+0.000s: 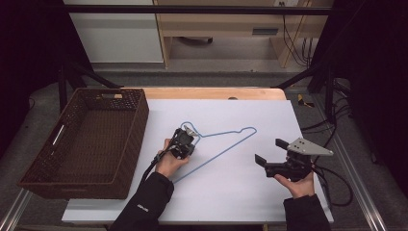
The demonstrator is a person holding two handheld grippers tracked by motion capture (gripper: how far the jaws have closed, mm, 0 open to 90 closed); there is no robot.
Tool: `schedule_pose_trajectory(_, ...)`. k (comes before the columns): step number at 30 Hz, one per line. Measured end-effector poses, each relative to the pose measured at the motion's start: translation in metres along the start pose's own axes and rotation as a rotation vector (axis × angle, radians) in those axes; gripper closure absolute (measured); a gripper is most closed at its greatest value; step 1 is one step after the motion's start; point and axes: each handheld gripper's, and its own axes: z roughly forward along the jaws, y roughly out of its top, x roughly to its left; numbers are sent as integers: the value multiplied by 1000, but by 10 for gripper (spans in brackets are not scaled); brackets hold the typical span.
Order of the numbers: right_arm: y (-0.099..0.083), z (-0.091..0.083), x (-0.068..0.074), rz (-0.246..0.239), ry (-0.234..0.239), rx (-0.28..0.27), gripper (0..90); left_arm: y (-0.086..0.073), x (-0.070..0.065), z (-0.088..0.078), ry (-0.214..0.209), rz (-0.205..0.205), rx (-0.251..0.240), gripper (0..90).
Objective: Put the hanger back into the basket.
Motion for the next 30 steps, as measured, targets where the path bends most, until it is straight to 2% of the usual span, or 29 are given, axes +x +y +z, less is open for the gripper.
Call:
schedule_pose_trajectory(6, 0, 1, 0, 0, 2, 2, 50, 0, -2, -2, 2, 3, -5, 868)
schedule_pose_trajectory(15, -1, 2, 1, -1, 3, 7, 51, 2, -8, -23, 36, 18, -79, 869)
schedule_pose_trajectory(27, -1, 5, 1, -4, 6, 12, 54, 1, -18, -45, 61, 56, -135, 870)
schedule_pose_trajectory(30, 0, 7, 2, -6, 10, 17, 55, 1, -20, -50, 66, 68, -137, 870)
